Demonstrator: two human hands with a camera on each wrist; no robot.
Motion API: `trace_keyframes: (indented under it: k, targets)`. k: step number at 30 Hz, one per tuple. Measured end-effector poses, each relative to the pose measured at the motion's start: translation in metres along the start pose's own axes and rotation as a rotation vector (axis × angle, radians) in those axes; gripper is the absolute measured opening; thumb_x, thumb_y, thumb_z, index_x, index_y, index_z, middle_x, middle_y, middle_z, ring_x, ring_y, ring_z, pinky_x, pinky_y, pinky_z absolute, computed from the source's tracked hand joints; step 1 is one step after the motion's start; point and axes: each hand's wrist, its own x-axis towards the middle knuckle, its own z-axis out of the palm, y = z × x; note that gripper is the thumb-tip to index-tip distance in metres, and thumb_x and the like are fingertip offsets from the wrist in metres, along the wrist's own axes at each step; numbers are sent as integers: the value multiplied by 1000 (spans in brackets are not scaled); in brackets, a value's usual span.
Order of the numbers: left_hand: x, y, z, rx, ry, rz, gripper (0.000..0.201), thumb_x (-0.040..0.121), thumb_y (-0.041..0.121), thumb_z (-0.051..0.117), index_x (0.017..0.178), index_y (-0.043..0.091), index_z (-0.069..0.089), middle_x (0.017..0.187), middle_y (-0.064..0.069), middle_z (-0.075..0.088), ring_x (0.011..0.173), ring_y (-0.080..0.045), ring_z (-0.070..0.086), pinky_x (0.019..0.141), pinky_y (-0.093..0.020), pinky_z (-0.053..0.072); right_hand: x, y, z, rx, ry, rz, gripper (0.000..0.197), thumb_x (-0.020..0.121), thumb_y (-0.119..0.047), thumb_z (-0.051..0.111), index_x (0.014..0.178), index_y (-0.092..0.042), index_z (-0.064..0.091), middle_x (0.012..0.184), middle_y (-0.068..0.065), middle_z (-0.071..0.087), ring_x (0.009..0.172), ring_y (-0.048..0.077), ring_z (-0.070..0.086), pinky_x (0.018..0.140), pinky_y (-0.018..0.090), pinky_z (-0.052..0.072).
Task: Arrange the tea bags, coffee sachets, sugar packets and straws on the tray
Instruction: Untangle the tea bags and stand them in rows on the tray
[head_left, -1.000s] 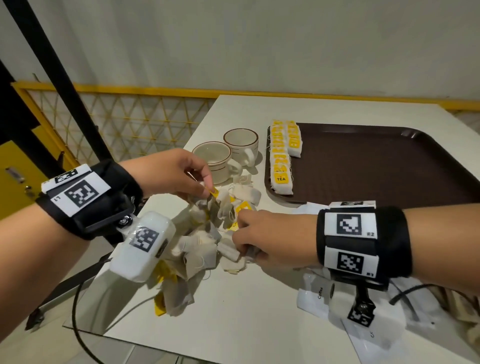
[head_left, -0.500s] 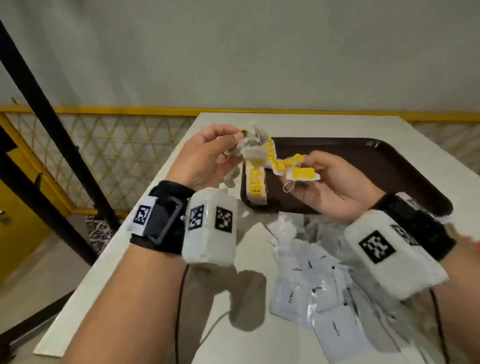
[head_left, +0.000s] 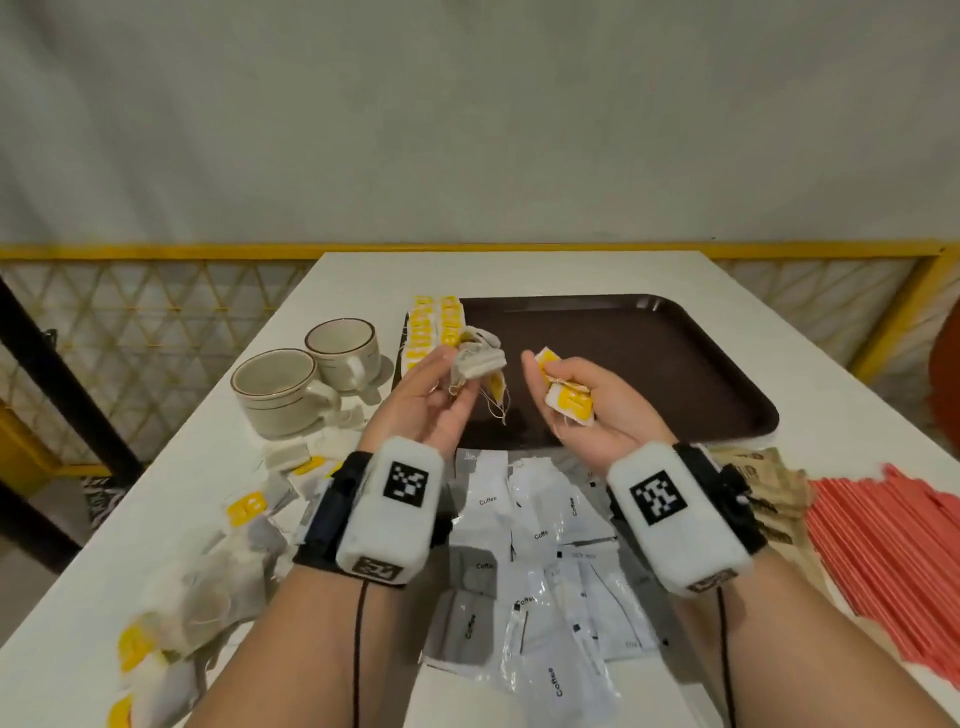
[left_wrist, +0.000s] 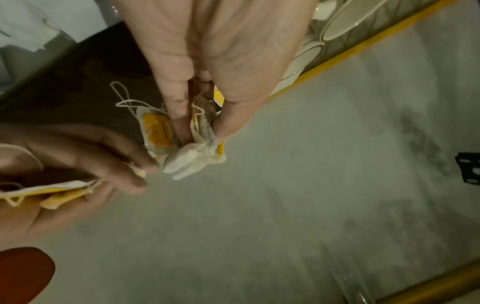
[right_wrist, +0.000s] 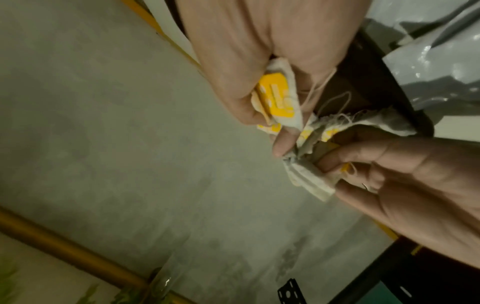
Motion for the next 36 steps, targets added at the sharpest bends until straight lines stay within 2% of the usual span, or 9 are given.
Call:
trace_keyframes:
  k: [5,10,13,17,20,23,28,33,36]
  targets:
    - [-1,1,-8,-55,-1,-36,34,92,6,54,125,-1,53,117,-21,63,100,-26,64,65,-28,60,-3,-12,-10,-112,-14,15,23,83,9,37,77,-7,53,82,10,57,56,15,56,43,18,49]
    - [3,3,-10,-95,-10,-49,49,85,2,58,133,-2,48,131,-21,56,119,-27,57,76,-30,58,2,-9,-8,-243,-75,72,11,76,-14,64,74,-11,54,61,-1,48,41,6,43,33,14,36]
    - [4,3,-11,-129,-24,-47,68,71,0,64,137,-2,46,131,-23,56,116,-28,59,73,-30,59,11,-3,0,-457,-60,2,12,79,-8,67,82,-11,56,61,1,51,43,5,46,34,13,38]
    - [4,3,-11,-167,-33,-35,44,86,0,57,129,-3,51,115,-23,63,89,-27,68,65,-29,60,10,7,-6,-849,-103,-138,25,83,8,63,105,-4,61,71,5,54,45,6,43,36,13,33]
    - [0,2,-7,-201,-56,-87,16,92,3,54,105,-3,61,108,-23,63,95,-27,65,58,-28,59,6,11,-13,-972,-190,-133,42,79,10,66,118,-5,59,79,1,53,45,5,43,36,14,31]
    - [0,-1,-7,-186,-63,-131,19,93,5,53,109,-3,61,127,-22,57,113,-26,57,56,-27,58,3,10,-13,-1069,-191,-264,33,82,4,69,112,-4,61,78,0,54,46,5,46,37,16,29]
    - [4,-2,-9,-164,-56,-138,48,88,4,56,135,2,49,135,-19,53,103,-25,60,61,-27,59,4,4,-12,-997,-90,-373,10,91,-12,62,99,-6,65,70,-1,57,49,8,40,37,16,29]
    - [-2,0,-7,-124,-50,-132,15,90,4,55,104,1,59,118,-21,62,98,-27,63,62,-29,60,2,-10,-10,-937,-35,-497,14,91,-10,63,105,-7,64,84,9,56,48,9,41,36,18,27]
    - [-7,1,-5,3,-70,-58,13,79,4,62,91,0,61,98,-17,69,91,-22,67,69,-28,60,-5,-19,-11,-981,-23,-588,10,90,-14,65,99,-11,66,79,7,58,50,10,42,38,21,28]
